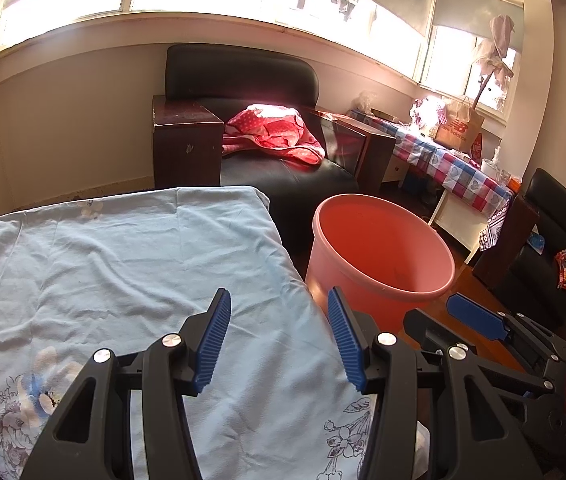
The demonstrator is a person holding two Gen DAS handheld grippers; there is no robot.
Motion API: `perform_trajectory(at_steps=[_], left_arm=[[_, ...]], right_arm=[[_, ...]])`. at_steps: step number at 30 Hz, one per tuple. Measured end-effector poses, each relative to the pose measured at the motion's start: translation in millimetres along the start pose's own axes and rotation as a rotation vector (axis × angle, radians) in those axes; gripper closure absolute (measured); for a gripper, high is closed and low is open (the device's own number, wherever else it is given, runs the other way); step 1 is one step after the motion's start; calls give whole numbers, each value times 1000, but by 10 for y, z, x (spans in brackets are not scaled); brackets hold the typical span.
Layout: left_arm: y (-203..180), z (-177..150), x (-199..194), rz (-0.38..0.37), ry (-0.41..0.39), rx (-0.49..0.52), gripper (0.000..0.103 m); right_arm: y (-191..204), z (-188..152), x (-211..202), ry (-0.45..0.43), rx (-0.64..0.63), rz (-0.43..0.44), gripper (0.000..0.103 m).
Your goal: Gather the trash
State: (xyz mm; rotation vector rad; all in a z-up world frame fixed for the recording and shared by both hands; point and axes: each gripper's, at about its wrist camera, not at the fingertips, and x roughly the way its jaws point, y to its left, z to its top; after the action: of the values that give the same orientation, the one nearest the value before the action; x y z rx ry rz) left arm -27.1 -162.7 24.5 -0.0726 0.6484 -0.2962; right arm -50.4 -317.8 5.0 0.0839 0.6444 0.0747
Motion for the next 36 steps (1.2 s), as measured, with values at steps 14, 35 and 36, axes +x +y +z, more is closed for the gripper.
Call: perform_trajectory(at_steps=[14,35,36], left_arm=[[-8,-19,-7,0,2,-2,53],[-77,-101,-19,-3,11,4,53],[-84,-120,-26,-3,11,4,53]], right_arm=[[-4,-16,23,5,-1,-2,49],[-7,-70,46,8,3,-4,49],[-7,-66,47,9,3,-4,49]])
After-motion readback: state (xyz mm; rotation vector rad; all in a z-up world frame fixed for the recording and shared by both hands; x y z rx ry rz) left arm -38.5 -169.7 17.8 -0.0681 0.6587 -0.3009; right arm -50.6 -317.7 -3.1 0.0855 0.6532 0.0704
